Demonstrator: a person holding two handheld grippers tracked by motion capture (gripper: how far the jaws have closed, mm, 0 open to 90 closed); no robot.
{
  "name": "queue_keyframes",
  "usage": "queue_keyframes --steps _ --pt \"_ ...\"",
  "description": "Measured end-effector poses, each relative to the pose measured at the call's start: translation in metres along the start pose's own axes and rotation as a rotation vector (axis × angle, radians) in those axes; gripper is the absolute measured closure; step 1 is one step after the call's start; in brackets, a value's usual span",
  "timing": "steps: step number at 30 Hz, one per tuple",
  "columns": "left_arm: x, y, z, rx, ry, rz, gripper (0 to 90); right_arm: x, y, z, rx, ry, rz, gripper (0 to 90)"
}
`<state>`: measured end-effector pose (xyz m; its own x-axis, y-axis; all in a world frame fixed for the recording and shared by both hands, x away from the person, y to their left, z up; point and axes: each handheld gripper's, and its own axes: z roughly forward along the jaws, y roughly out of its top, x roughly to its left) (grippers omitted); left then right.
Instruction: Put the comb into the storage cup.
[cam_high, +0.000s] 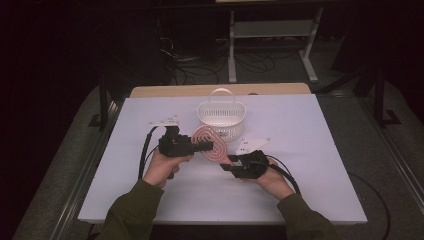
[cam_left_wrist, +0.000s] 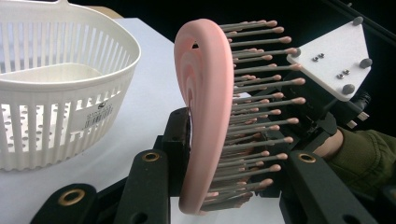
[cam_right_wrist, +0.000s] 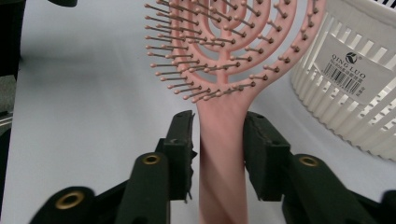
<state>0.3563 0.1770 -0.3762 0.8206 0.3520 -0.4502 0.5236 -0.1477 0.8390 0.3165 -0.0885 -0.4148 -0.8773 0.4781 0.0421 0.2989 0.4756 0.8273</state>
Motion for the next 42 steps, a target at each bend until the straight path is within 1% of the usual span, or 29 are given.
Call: queue_keyframes --steps 1,2,4,5,6,7,10,15,16,17,18,19,21,23,24,27,30,33,38,42 --pt "0.0 0.0 -0.001 -0.002 0.001 0.002 64.7 0.0 0.0 0.0 -0.001 -0.005 -0.001 57.2" --pt "0.0 0.0 -0.001 -0.002 0.001 0.002 64.7 0.0 0.0 0.0 -0.001 -0.005 -0.001 57.2" --pt "0.0 0.0 -0.001 -0.008 -0.001 0.002 64.6 0.0 0.0 0.001 0.0 -0.012 0.003 53.8" --pt "0.0 0.0 -0.002 -0.009 -0.001 0.003 64.7 -0.001 0.0 0.001 -0.003 -0.014 0.01 49.9" --pt "0.0 0.001 -0.002 -0.011 -0.001 0.003 64.7 -0.001 0.0 0.001 -0.003 -0.014 0.01 49.9" --pt "0.0 0.001 -0.003 -0.014 0.003 0.0 64.7 -0.001 0.0 0.001 -0.005 -0.022 0.018 45.6" --pt "0.001 0.001 -0.004 -0.018 0.009 0.003 64.7 -0.002 0.0 0.0 0.004 -0.033 0.017 41.5" --pt "0.002 0.001 -0.007 -0.026 0.015 0.002 64.7 -0.003 0.0 0.0 0.01 -0.037 0.033 32.9" --pt "0.002 0.002 -0.007 -0.025 0.018 0.001 64.7 -0.003 0.0 0.0 0.01 -0.037 0.033 32.9" --pt "0.002 0.002 -0.008 -0.028 0.02 0.001 64.7 -0.004 0.0 0.0 0.022 -0.04 0.04 26.8" --pt "0.002 0.002 -0.008 -0.029 0.021 0.002 64.7 -0.004 0.0 0.0 0.022 -0.04 0.04 26.8" --pt "0.002 0.002 -0.009 -0.033 0.024 0.001 64.7 -0.005 -0.001 0.0 0.026 -0.049 0.054 23.8" --pt "0.003 0.002 -0.011 -0.034 0.031 0.004 64.7 -0.006 -0.001 -0.001 0.021 -0.042 0.074 19.5" --pt "0.003 0.002 -0.011 -0.033 0.034 0.003 64.7 -0.007 -0.001 -0.001 0.02 -0.043 0.081 18.2" --pt "0.003 0.002 -0.012 -0.033 0.036 0.002 64.7 -0.007 -0.001 0.0 0.032 -0.058 0.087 15.9" --pt "0.004 0.003 -0.014 -0.038 0.039 0.003 64.7 -0.007 -0.002 0.0 0.054 -0.063 0.09 13.8" --pt "0.004 0.003 -0.016 -0.044 0.042 0.001 64.7 -0.008 -0.003 0.0 0.056 -0.062 0.092 12.6" --pt "0.005 0.003 -0.017 -0.047 0.047 0.0 64.7 -0.008 -0.004 0.001 0.062 -0.055 0.102 8.9" --pt "0.006 0.004 -0.02 -0.052 0.053 -0.002 64.8 -0.009 -0.005 -0.002 0.049 -0.056 0.11 4.5" --pt "0.006 0.004 -0.021 -0.053 0.059 -0.002 64.7 -0.01 -0.006 -0.004 0.049 -0.068 0.122 1.4"
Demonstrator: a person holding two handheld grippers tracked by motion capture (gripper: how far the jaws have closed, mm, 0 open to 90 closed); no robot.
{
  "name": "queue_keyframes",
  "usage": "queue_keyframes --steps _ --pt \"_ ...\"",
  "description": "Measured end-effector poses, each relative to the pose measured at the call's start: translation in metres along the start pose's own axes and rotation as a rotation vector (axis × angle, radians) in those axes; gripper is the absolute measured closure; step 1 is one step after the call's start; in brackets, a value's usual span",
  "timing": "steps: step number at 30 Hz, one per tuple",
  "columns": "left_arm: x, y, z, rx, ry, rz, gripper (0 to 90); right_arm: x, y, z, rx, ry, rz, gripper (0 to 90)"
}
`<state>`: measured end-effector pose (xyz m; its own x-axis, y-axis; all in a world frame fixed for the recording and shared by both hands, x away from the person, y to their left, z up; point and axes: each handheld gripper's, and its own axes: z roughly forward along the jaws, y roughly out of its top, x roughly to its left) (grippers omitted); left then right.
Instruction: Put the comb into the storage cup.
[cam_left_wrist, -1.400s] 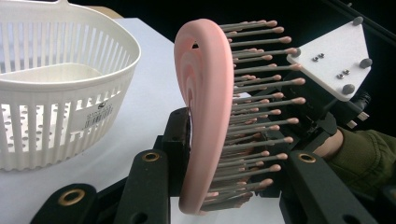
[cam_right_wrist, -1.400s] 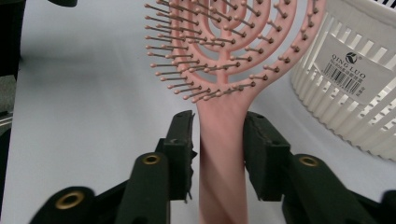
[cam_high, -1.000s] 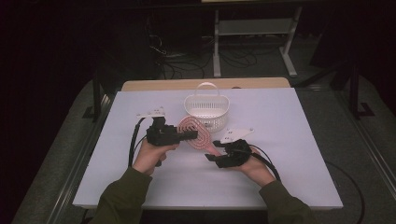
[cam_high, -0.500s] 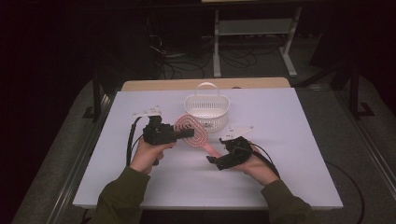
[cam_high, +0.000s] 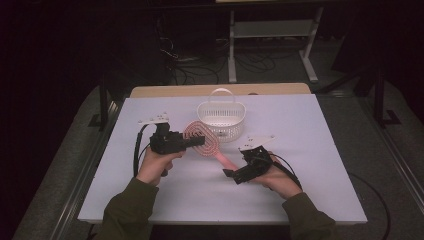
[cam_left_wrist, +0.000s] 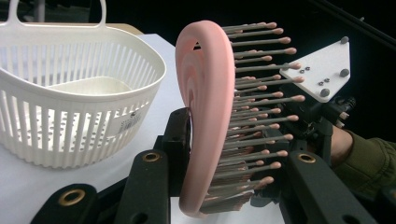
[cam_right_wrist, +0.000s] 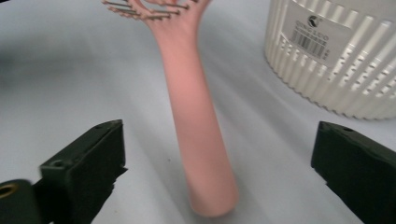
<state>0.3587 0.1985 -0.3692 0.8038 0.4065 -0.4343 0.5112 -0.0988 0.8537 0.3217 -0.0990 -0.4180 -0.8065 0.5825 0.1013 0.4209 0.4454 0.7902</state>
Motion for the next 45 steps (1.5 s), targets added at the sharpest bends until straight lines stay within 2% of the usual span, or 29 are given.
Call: queue_keyframes --steps 4,9,18,29,45 --pt "0.001 0.0 -0.001 0.0 0.004 -0.003 64.7 -0.003 -0.004 -0.004 0.008 -0.018 0.027 0.0" --pt "0.002 0.0 -0.002 0.002 0.008 -0.004 64.8 -0.007 -0.01 -0.012 -0.011 -0.039 0.055 0.0" --pt "0.002 0.001 -0.004 -0.002 0.013 -0.006 64.8 -0.01 -0.02 -0.021 -0.016 -0.058 0.069 0.0" --pt "0.003 0.002 -0.006 -0.01 0.014 -0.008 64.8 -0.013 -0.042 -0.041 -0.036 -0.089 0.112 0.0" --pt "0.002 0.005 -0.008 -0.015 0.005 -0.003 64.8 -0.014 -0.065 -0.059 -0.035 -0.104 0.124 0.0"
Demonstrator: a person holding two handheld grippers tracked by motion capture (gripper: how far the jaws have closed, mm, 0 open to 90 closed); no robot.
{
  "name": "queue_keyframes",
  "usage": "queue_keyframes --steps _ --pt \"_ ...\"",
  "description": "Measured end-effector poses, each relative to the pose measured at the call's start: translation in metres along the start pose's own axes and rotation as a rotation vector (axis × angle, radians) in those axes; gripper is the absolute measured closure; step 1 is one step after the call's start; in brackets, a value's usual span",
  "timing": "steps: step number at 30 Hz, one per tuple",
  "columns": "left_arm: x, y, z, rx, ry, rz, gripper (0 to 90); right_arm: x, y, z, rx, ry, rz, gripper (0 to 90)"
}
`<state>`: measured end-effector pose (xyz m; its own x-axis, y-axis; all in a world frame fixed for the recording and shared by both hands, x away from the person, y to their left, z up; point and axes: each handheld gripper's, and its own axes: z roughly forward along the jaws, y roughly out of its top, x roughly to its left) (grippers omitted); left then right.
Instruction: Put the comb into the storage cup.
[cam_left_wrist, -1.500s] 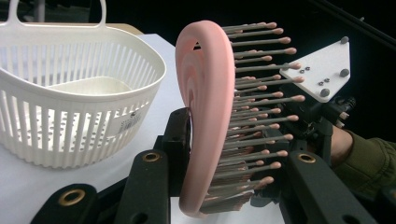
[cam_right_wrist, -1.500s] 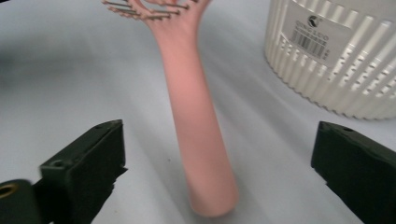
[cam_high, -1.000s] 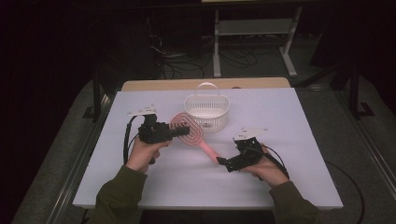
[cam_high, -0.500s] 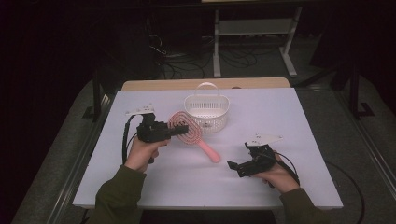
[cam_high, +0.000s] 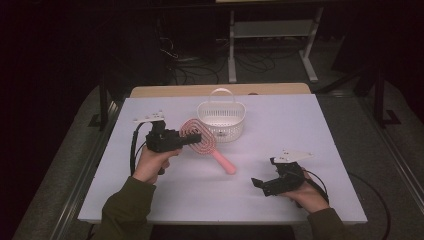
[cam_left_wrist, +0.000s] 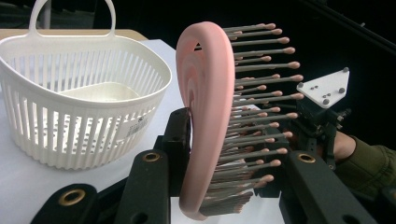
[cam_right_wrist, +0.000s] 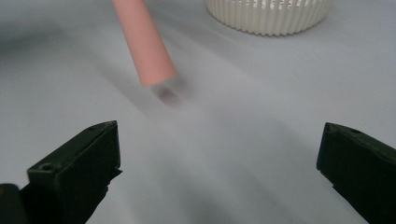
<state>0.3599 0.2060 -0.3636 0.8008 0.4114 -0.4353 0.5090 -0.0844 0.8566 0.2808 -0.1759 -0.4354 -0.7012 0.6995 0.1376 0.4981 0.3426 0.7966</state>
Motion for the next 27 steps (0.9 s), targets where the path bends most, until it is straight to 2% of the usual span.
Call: queue_keyframes --steps 9,17,27 --pt "-0.001 0.002 0.0 -0.001 -0.018 0.005 64.8 -0.005 -0.011 -0.008 -0.003 -0.005 0.022 0.0" --pt "-0.005 0.007 0.001 -0.018 -0.04 0.011 64.8 -0.002 -0.011 -0.002 0.022 0.009 -0.005 0.0" --pt "-0.006 0.019 0.001 -0.036 -0.051 0.022 64.8 -0.003 -0.011 -0.003 0.025 -0.001 -0.001 0.0"
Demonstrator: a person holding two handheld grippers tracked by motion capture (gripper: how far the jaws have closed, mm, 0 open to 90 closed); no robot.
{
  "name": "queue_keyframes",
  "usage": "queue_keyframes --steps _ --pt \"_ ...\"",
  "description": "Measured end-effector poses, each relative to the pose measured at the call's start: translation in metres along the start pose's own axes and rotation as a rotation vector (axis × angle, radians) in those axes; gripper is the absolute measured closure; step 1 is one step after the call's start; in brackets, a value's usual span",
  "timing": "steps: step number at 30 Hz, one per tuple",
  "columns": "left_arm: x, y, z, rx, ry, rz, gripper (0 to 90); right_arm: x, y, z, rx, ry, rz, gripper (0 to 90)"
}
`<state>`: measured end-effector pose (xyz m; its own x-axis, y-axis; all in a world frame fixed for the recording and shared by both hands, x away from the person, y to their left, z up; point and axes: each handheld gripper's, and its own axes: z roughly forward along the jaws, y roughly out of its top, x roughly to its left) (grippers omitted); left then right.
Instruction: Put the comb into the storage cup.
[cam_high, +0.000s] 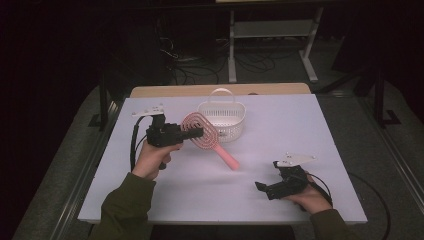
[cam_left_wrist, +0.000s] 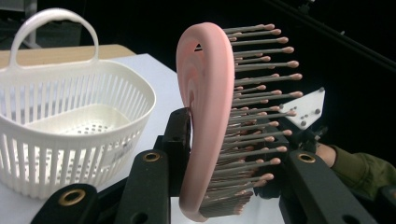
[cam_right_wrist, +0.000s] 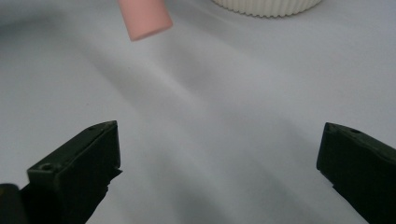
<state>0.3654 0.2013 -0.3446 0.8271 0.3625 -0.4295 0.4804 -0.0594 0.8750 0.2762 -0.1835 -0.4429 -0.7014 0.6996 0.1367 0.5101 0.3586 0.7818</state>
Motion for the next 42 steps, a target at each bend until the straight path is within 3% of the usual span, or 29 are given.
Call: queue_keyframes --steps 22,42 --pt "0.002 0.03 -0.001 -0.052 -0.024 0.034 64.8 -0.001 0.0 -0.001 -0.002 -0.008 0.003 0.0" --pt "0.01 0.057 -0.007 -0.103 0.004 0.055 64.8 -0.001 0.0 -0.001 -0.002 -0.009 -0.001 0.0"
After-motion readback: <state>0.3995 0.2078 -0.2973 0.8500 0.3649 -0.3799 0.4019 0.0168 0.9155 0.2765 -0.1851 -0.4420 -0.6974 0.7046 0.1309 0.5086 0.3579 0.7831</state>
